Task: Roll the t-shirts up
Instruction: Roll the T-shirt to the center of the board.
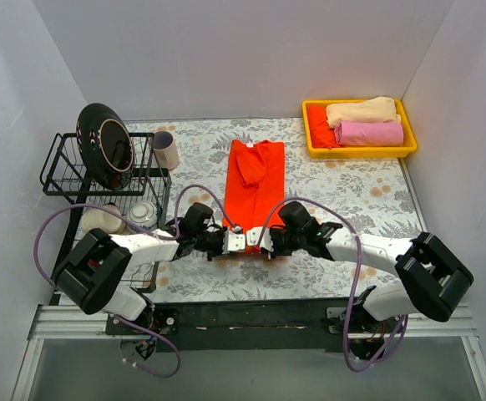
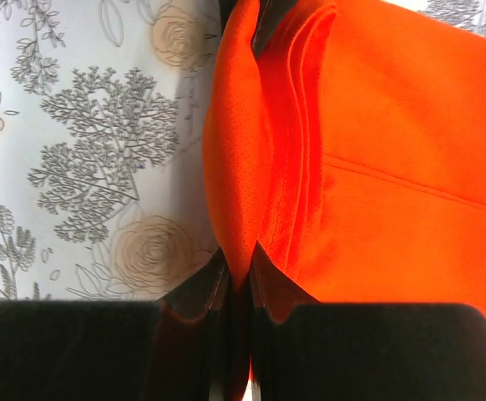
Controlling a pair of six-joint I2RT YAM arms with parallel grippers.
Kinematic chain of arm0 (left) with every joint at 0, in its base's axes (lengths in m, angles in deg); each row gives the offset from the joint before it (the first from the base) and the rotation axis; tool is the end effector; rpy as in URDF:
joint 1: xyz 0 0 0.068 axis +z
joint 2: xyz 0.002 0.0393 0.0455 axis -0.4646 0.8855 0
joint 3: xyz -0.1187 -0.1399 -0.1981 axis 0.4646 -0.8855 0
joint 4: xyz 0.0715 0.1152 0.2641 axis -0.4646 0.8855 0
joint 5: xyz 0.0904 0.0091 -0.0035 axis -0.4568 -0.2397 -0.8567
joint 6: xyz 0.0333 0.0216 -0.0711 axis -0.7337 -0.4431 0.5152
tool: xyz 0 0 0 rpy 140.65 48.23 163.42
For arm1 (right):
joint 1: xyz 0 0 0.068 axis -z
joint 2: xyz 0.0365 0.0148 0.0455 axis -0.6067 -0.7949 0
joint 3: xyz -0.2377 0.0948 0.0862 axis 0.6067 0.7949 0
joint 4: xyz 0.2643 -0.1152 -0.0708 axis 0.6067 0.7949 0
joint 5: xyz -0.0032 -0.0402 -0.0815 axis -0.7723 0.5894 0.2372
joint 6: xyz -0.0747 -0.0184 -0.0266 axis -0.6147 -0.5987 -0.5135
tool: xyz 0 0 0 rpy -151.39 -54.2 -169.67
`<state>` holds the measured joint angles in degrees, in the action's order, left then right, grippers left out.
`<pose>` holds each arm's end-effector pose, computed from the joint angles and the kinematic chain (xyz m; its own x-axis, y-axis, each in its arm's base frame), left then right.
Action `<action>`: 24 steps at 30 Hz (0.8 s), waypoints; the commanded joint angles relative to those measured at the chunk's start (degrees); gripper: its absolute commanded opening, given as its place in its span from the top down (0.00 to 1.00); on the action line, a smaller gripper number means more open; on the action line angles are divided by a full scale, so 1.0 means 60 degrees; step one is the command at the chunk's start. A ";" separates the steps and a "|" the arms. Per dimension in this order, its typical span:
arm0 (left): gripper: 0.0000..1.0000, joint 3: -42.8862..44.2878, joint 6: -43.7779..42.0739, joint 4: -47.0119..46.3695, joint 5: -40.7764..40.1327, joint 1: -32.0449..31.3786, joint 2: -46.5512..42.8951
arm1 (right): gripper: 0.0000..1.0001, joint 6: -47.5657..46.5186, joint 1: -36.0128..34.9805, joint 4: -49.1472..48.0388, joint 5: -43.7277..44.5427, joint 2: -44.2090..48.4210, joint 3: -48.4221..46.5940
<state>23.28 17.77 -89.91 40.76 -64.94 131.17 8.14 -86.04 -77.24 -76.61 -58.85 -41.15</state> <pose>0.1994 -0.2060 0.0816 -0.4536 0.5170 -0.7259 0.8902 0.3006 -0.3423 0.1896 0.2495 0.1182 0.3133 -0.6900 -0.6525 -0.9261 -0.0698 -0.3709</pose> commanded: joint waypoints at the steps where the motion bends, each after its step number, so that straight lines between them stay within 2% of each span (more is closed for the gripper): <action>1: 0.98 0.1264 0.0372 0.1760 -0.0194 0.0173 0.0089 | 0.83 -0.0599 0.0773 0.1248 -0.1172 -0.0104 -0.1045; 3: 1.00 0.1676 0.0636 0.2466 0.0187 0.0363 0.0015 | 0.83 -0.1067 0.1314 0.2085 -0.2183 -0.0293 -0.1759; 4: 1.00 0.2026 0.0681 0.3528 0.0566 0.0437 0.0059 | 0.82 -0.1242 0.1492 0.2597 -0.2520 -0.0381 -0.2040; 8: 1.00 0.4045 0.0930 0.6097 0.2132 0.0817 0.0790 | 0.82 -0.2209 0.2239 0.6092 -0.4043 -0.1245 -0.3753; 10: 1.00 0.4562 0.0755 0.7369 0.2487 0.1140 0.1464 | 0.83 -0.2869 0.2488 0.6978 -0.4280 -0.1685 -0.4382; 13: 1.00 0.5338 0.0506 0.8383 0.3000 0.1521 0.2123 | 0.83 -0.3206 0.2767 0.8093 -0.4544 -0.2007 -0.4795; 21: 1.00 0.5750 0.0652 0.9061 0.3572 0.1975 0.3164 | 0.83 -0.3193 0.3353 0.9267 -0.5320 -0.2783 -0.4928; 24: 1.00 0.5955 0.1179 0.8900 0.3865 0.2107 0.3603 | 0.83 -0.3119 0.3529 0.9384 -0.5555 -0.3194 -0.5074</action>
<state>56.37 22.25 -39.84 60.71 -54.03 150.87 -10.04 -66.74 -27.99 -106.60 -75.66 -69.06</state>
